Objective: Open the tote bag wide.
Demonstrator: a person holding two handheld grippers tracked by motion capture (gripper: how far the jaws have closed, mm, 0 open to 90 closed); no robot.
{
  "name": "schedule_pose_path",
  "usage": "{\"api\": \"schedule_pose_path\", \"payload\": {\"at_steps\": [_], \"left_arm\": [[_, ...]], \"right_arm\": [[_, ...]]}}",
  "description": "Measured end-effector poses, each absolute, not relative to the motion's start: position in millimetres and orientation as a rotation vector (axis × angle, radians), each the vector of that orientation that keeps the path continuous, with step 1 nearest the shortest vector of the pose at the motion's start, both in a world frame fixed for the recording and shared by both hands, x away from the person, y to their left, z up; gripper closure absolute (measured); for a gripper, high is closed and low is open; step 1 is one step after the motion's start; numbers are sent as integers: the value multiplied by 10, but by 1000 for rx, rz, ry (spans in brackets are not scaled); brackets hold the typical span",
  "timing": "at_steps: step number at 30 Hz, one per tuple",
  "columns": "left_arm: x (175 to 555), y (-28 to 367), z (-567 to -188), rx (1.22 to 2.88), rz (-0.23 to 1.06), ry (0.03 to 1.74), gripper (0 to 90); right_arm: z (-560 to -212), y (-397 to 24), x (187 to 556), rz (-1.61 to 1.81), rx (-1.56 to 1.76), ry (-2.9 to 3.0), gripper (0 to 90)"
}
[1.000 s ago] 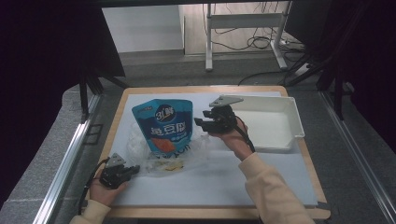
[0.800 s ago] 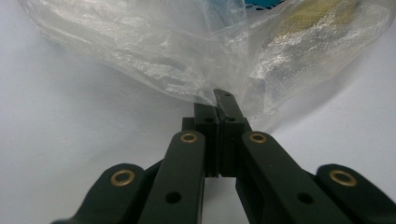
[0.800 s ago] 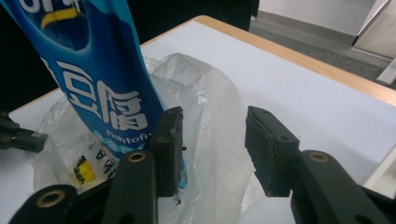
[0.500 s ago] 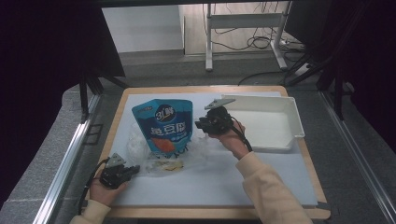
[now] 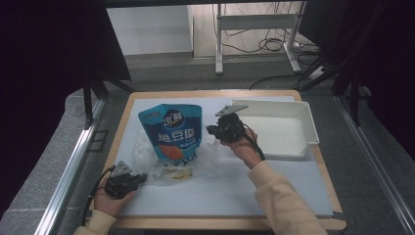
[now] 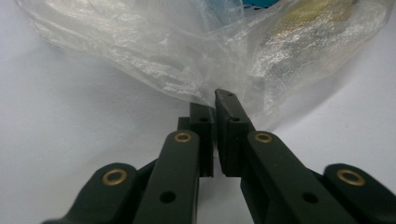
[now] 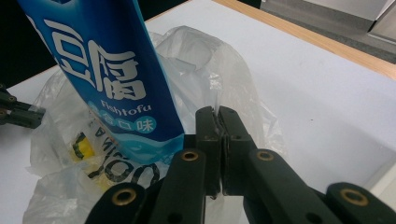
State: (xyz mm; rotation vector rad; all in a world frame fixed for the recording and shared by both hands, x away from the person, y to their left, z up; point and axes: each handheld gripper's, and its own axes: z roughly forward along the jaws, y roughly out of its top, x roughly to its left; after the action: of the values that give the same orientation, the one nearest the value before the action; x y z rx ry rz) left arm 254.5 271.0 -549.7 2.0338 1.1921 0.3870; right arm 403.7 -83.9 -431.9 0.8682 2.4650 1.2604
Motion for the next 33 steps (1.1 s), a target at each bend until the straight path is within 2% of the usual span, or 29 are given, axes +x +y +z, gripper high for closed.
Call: {"api": "schedule_pose_path", "payload": {"at_steps": [10,16,19,25,33], "left_arm": [[2367,2700,-5415,1992,406,1199,675],[2241,2708,-5350,1943,441,1251,393],[2182,2750,-5297,1909,461,1257,299],[2202,2932,-5141,1832,510,1271,289],[2387,2893,-4976,1839,530,1216,375]], "right_arm": [[-4316,-844,4016,1274,858,2450,871],[-4298,-855,3998,1284,848,2440,871],[-4290,-855,3989,1291,846,2437,872],[-4281,-859,3977,1299,837,2435,872],[-4266,-876,3957,1301,833,2430,872]]}}
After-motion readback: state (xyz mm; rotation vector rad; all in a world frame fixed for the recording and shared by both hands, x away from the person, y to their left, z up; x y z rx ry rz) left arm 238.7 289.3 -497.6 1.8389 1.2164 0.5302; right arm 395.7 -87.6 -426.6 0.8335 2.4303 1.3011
